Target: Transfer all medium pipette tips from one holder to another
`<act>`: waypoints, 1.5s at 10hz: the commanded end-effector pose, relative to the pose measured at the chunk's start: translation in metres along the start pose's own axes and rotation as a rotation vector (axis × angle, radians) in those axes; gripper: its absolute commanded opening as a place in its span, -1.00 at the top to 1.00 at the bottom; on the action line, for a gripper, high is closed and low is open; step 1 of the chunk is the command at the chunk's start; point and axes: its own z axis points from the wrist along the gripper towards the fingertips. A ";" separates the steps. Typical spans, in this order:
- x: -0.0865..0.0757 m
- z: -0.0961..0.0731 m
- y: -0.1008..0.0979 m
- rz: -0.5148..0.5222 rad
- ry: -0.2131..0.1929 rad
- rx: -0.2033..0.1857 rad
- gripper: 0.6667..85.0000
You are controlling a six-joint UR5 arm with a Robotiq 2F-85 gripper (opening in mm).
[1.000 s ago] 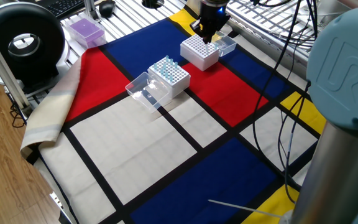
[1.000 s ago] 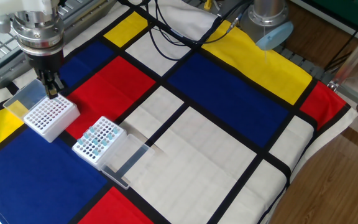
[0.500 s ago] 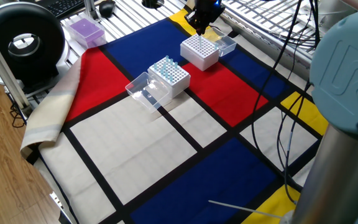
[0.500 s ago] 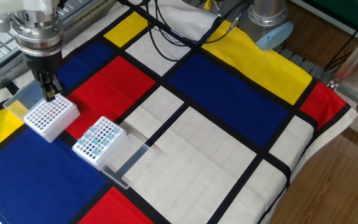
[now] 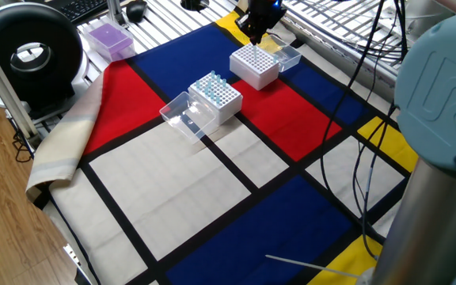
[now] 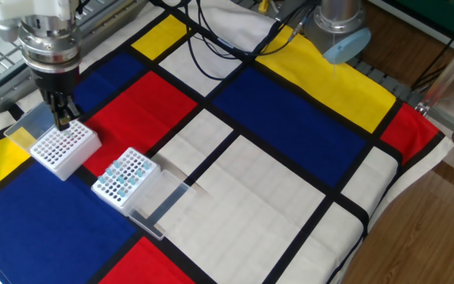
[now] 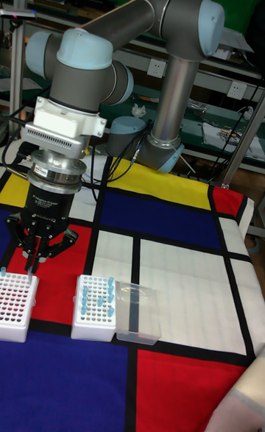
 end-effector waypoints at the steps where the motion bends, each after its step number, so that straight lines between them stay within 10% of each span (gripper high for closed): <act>1: 0.006 -0.001 -0.002 0.017 -0.003 -0.008 0.98; 15: 0.023 0.008 -0.011 0.016 -0.021 -0.013 0.98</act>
